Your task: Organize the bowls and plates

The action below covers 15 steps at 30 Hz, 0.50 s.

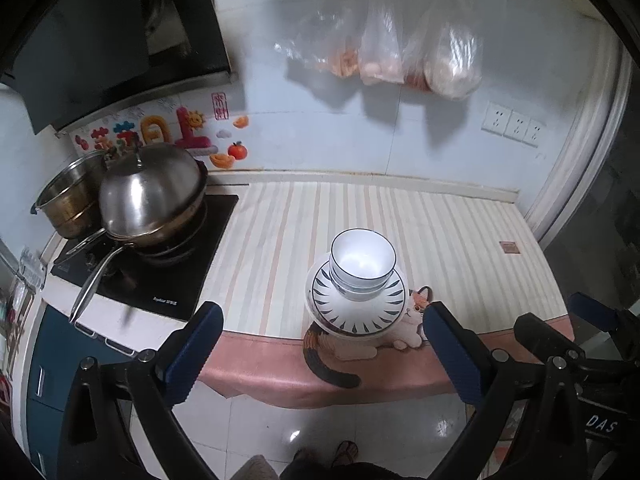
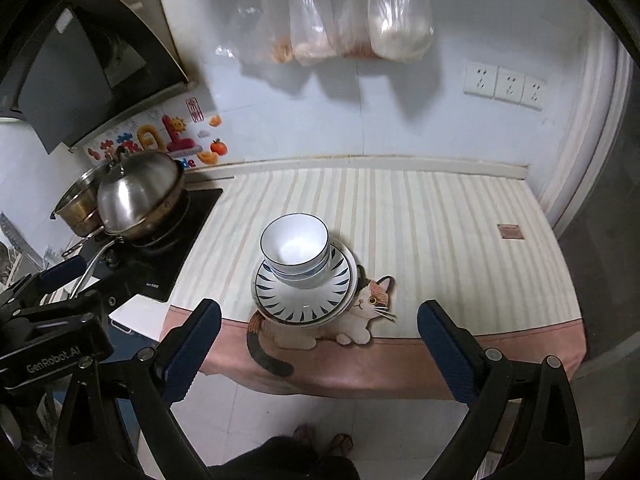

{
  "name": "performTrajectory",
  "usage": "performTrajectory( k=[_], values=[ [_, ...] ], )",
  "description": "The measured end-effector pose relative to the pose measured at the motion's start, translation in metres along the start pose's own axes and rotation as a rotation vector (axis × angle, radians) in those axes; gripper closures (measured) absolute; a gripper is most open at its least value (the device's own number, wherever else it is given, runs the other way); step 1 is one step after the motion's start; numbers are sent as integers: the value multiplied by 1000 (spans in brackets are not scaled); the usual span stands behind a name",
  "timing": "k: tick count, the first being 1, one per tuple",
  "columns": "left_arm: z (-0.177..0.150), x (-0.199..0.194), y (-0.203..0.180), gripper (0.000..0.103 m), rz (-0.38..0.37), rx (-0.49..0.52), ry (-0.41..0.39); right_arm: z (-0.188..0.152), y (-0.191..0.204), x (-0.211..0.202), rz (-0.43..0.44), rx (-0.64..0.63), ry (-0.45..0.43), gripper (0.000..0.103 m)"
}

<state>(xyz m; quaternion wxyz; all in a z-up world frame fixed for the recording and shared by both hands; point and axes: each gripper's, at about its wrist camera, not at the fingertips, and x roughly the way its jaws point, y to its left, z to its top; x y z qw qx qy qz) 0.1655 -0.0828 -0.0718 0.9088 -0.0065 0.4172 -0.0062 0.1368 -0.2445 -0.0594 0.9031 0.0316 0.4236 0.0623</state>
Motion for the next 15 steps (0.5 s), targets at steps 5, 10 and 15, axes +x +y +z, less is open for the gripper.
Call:
performTrajectory(
  k=[5, 10, 15],
  values=[
    [-20, -32, 5, 1, -9, -5, -26, -20, 8, -39, -15, -1, -43, 2],
    [-39, -57, 12, 1, -9, 4, -34, -41, 20, -71, -19, -1, -67, 2],
    [-51, -78, 19, 1, -8, 15, -53, -56, 35, -100, -38, -22, -99, 1]
  ],
)
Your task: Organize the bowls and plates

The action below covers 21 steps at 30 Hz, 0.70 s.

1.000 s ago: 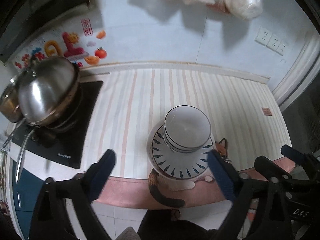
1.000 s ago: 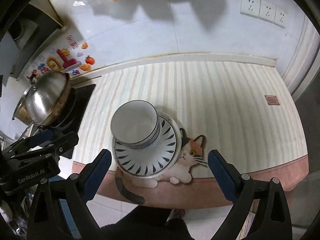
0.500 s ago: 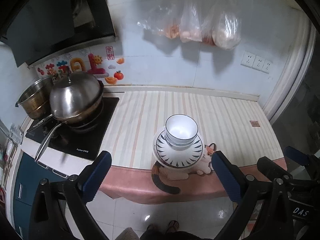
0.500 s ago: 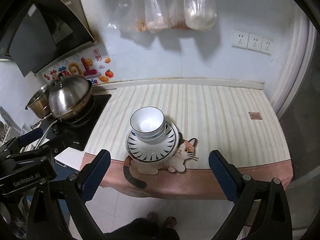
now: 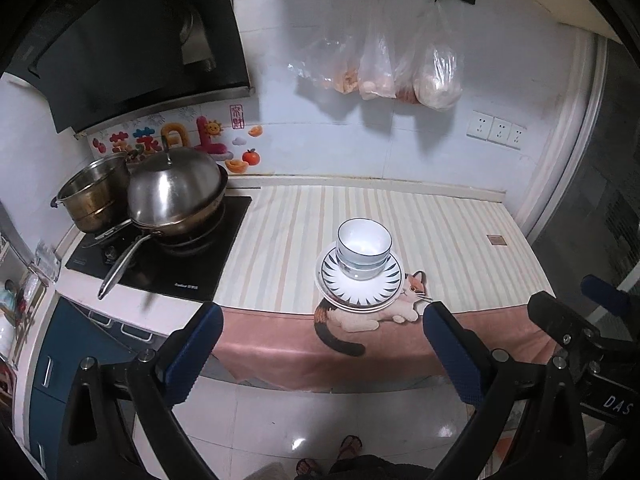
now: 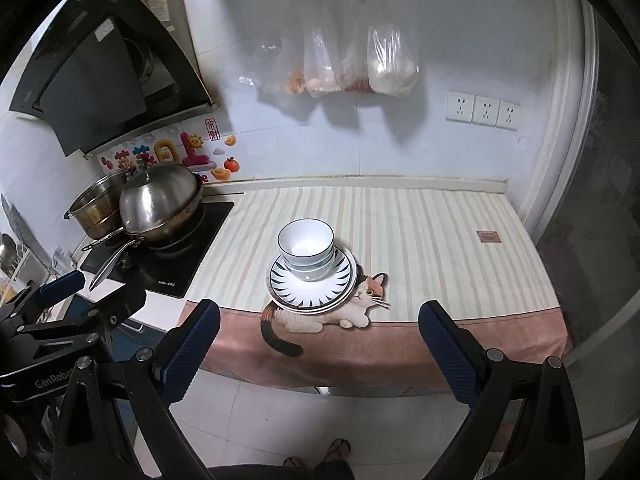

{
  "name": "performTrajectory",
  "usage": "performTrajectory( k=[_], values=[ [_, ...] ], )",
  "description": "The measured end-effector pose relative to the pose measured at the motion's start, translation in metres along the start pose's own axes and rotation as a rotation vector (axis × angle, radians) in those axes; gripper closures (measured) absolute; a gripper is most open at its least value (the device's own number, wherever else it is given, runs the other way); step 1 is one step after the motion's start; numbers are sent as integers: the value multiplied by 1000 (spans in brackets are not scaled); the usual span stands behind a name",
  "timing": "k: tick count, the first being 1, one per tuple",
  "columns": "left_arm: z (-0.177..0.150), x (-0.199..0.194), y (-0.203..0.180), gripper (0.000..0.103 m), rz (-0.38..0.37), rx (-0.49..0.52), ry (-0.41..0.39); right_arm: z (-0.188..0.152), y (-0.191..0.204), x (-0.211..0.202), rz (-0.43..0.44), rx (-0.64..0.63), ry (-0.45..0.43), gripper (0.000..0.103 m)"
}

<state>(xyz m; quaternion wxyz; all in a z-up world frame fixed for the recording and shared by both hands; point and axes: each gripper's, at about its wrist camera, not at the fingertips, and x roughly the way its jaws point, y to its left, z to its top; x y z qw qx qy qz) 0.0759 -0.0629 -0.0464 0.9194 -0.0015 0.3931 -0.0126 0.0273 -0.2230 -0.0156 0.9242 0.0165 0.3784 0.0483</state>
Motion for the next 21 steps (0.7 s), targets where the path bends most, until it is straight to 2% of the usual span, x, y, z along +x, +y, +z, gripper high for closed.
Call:
performTrajectory(
  k=[5, 21],
  values=[
    [-11, -13, 7, 1, -3, 1, -8, -11, 12, -20, -15, 1, -26, 1],
    [-18, -30, 17, 1, 1, -4, -40, -16, 16, -35, -32, 12, -42, 1]
  ],
)
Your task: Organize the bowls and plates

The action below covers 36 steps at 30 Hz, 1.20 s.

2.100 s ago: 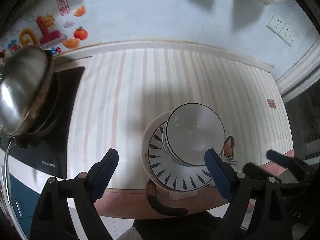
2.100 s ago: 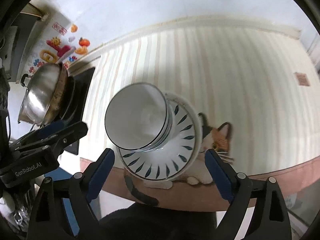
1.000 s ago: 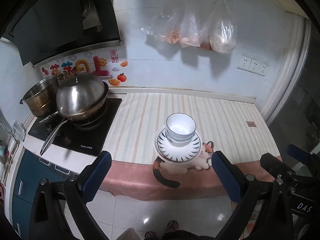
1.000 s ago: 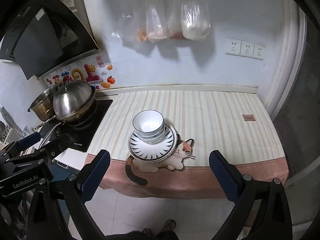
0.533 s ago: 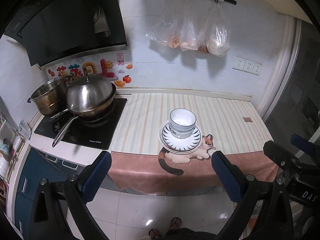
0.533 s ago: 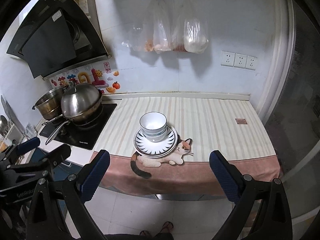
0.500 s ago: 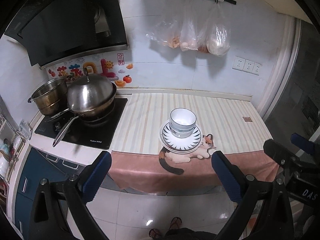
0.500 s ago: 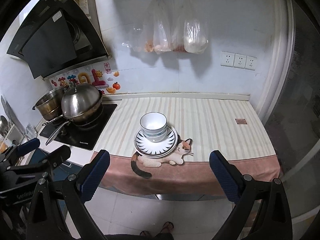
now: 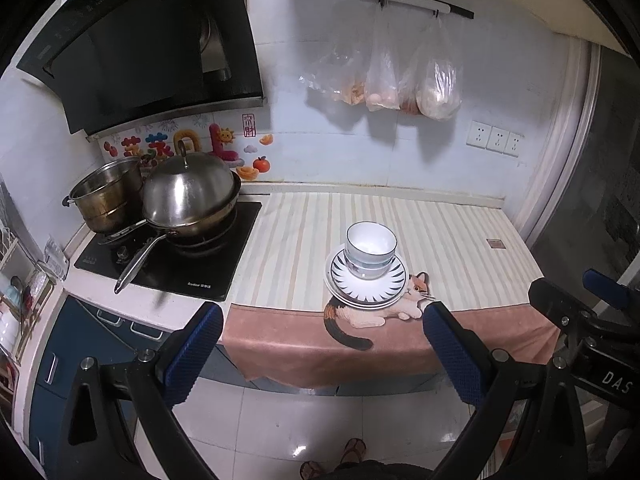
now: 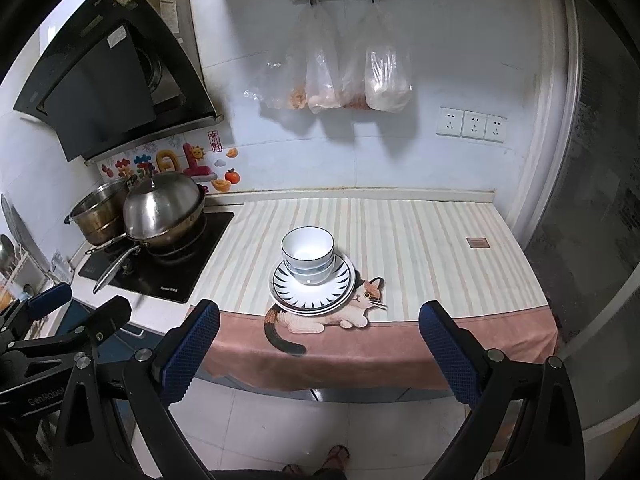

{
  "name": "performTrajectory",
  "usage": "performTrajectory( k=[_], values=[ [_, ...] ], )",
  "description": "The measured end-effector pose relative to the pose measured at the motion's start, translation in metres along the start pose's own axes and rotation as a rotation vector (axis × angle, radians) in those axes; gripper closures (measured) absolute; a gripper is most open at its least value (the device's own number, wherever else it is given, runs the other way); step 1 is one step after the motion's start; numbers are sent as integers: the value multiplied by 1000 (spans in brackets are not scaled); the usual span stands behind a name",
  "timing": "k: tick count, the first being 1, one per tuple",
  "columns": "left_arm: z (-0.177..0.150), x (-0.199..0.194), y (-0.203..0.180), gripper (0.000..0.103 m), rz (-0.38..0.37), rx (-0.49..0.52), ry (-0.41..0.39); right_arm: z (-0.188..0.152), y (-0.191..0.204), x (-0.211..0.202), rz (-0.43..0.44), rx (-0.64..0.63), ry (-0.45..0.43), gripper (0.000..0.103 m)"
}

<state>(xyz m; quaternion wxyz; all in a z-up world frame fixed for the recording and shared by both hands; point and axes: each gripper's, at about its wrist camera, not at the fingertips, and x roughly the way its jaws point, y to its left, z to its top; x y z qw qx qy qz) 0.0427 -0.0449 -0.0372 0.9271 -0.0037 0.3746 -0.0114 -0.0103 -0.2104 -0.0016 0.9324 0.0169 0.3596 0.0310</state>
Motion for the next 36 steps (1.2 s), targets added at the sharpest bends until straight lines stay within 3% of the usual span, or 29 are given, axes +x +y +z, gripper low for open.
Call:
performTrajectory(
  k=[36],
  values=[
    [-5, -15, -1, 1, 22, -8, -14, -3, -5, -6, 2, -1, -3, 1]
  ],
)
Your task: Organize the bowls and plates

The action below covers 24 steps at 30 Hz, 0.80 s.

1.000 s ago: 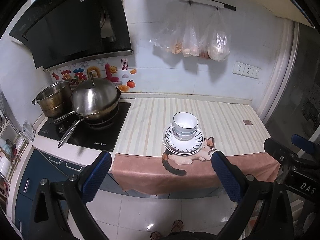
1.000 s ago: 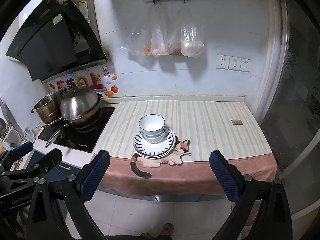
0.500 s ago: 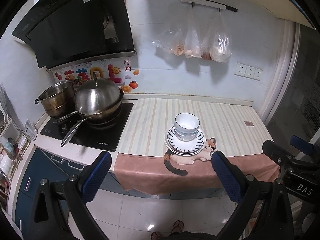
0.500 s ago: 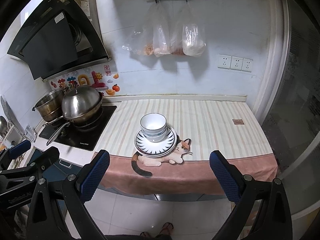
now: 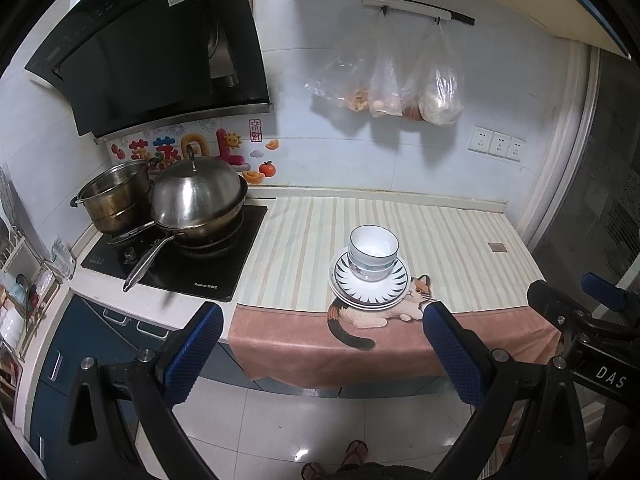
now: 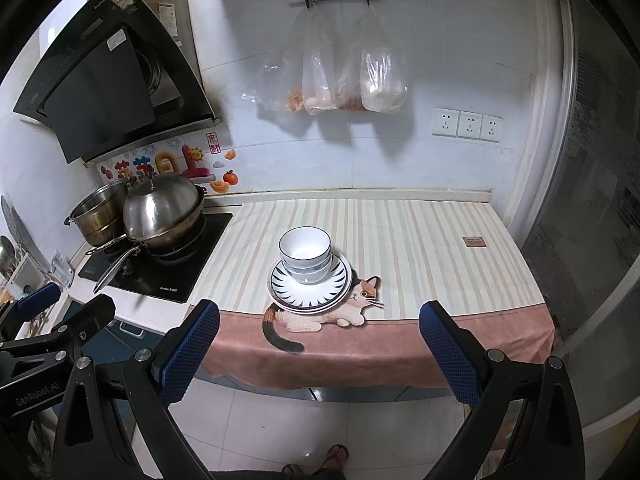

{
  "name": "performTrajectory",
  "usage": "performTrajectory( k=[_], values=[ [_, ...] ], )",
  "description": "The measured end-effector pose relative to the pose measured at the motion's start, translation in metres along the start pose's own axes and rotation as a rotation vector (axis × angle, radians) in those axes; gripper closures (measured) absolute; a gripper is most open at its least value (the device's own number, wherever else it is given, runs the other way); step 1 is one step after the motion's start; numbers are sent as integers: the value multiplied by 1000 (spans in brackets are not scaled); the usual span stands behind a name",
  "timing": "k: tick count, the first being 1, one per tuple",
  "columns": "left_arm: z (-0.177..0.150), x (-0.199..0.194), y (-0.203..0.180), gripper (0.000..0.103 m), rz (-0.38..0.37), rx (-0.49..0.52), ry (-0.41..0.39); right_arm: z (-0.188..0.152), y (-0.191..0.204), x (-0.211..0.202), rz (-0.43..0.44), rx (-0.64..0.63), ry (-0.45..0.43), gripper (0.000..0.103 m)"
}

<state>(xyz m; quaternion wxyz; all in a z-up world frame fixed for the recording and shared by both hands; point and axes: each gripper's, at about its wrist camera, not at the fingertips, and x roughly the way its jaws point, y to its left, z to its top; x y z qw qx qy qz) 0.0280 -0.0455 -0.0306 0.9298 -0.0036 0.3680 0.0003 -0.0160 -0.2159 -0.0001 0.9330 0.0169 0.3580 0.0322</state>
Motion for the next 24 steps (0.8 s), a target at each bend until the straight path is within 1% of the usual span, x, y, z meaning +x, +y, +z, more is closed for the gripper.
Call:
performTrajectory(
  k=[24],
  values=[
    [0, -4, 3, 1, -2, 3, 3, -3, 0, -3, -1, 7, -5, 1]
  ],
)
